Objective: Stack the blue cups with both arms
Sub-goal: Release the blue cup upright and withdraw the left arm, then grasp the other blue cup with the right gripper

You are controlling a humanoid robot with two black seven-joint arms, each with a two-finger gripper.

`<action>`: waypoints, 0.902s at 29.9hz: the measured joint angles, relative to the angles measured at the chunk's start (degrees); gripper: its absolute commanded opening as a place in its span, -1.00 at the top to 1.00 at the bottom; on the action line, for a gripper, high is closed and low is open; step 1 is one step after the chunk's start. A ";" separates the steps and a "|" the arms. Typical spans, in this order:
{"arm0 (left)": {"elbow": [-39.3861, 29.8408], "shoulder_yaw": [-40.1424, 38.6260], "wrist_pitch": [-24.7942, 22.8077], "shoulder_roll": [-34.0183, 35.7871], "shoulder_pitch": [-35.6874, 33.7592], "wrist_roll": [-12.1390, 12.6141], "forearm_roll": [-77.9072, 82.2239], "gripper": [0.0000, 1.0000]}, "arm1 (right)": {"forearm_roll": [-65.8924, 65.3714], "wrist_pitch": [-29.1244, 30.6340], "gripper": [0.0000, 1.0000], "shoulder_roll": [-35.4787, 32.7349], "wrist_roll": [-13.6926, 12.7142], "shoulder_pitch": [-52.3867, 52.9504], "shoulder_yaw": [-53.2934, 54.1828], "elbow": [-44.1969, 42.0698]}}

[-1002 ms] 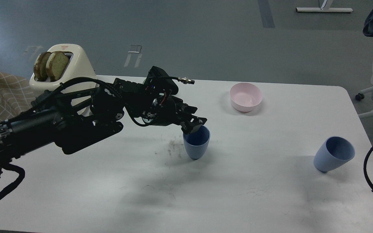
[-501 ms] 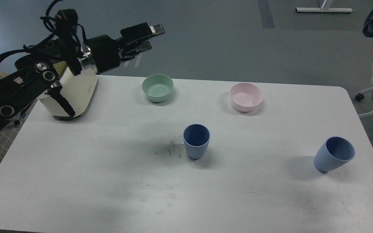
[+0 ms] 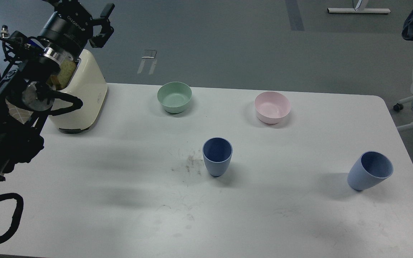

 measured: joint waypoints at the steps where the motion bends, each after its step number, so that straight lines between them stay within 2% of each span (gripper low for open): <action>1: 0.28 -0.43 -0.54 -0.13 0.36 0.00 -2.26 -0.95 | -2.09 0.00 -1.00 -0.65 0.05 -0.92 0.06 0.71; 7: 0.10 -1.12 -1.49 -0.37 2.08 0.35 -11.43 -0.95 | -14.43 0.00 -1.00 -3.53 0.15 -3.71 -0.39 2.10; 16: -0.17 -3.10 -1.12 -0.21 2.04 0.50 -12.86 -0.95 | -26.68 -0.03 -1.00 -8.24 0.19 -11.93 -4.53 6.10; 24: -0.87 -4.13 -1.18 0.55 1.95 0.66 -12.86 -0.95 | -37.13 -0.04 -1.00 -7.75 0.12 -13.83 -11.27 6.00; 27: -0.95 -4.61 -1.20 0.55 2.12 0.67 -12.86 -0.95 | -39.86 -0.04 -0.92 -6.72 0.05 -13.63 -14.07 5.47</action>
